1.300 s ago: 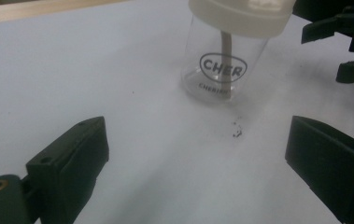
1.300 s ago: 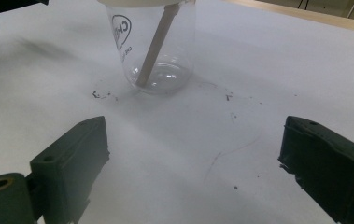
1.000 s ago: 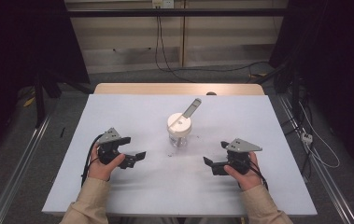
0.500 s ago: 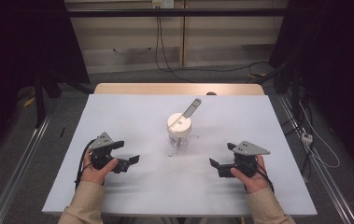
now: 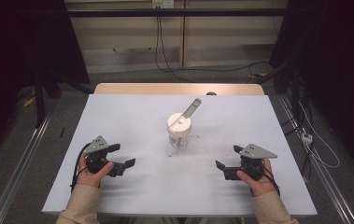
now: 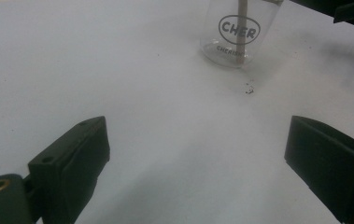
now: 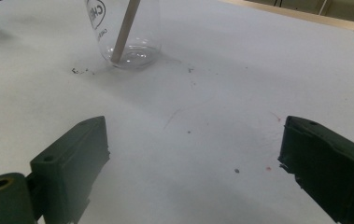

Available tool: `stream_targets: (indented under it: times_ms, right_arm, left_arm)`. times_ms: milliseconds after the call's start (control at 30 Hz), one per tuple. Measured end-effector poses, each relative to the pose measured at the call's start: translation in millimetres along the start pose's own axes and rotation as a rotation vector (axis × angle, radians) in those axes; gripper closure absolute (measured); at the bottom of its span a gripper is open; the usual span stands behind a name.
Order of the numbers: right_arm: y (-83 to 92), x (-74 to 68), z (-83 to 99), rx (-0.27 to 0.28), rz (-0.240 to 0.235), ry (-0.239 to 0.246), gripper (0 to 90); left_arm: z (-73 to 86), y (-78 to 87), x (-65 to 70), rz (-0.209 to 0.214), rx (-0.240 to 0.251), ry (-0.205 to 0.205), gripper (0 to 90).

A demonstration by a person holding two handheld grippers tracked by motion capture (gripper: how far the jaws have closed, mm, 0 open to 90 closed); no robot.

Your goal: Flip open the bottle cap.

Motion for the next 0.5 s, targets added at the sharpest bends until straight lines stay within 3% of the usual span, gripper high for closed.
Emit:
stream_targets:
  times_ms: [500]
  right_arm:
    - [5.1,6.4,9.0,-0.014,0.024,-0.004,7.6]
  left_arm:
    - [4.7,10.0,-8.0,-0.029,0.015,0.007,6.1]
Point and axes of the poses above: each handheld gripper's, and its own axes: y roughly backward along the jaws, z roughly out of its underside, x roughly to its right, the point moved 9 cm from there along -y, roughly forward along the jaws, and after that the axes turned 2 degrees about y, right-handed, at the moved point
